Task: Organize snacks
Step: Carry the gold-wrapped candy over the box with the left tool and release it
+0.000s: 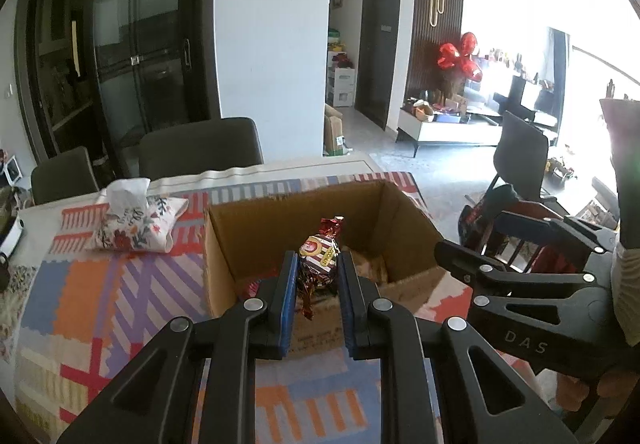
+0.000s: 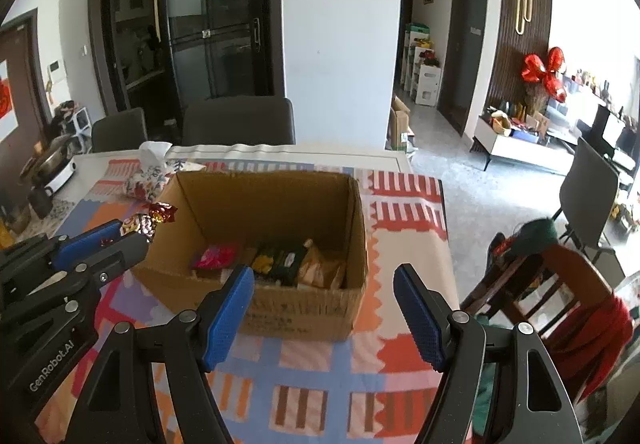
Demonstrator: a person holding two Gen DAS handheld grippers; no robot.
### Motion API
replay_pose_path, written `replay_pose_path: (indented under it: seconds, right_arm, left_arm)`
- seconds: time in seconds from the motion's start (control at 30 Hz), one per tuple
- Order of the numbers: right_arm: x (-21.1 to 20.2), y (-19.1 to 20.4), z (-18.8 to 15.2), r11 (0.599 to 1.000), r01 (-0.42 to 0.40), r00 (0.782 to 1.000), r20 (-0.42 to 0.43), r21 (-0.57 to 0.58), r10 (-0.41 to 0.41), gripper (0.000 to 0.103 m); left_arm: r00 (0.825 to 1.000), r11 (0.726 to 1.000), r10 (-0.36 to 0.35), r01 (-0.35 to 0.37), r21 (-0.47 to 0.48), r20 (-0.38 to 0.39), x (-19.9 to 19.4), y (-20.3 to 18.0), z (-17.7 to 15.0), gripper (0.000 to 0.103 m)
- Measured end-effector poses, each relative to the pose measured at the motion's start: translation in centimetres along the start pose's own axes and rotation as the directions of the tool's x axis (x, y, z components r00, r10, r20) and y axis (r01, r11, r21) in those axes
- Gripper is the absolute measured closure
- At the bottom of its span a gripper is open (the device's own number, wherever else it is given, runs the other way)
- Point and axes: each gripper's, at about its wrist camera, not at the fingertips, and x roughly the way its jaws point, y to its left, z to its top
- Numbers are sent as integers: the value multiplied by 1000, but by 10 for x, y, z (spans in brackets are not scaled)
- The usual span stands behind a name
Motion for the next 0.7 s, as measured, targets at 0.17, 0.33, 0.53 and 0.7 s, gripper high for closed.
replay_pose_path:
  seconds: [0.17, 0.33, 0.53, 0.7]
  right_arm:
    - [15, -2, 16, 1000, -18, 999, -46, -9, 17, 30]
    - [29, -4, 28, 1000, -3, 997, -81, -13, 2, 30]
    - [44, -3, 35, 1000, 8, 993, -114, -22, -10, 30]
    - [64, -3, 40, 1000, -8, 983, -182, -21, 4, 30]
  left_arm:
    - [1000, 1000, 20, -20, -3, -18, 16, 5, 14, 83]
    - [998, 999, 28, -29, -14, -53, 33, 7, 24, 83]
    - [989, 999, 37, -41, -29, -140, 57, 8, 32, 83]
    - [976, 998, 41, -51, -41, -214, 80, 11, 33, 82]
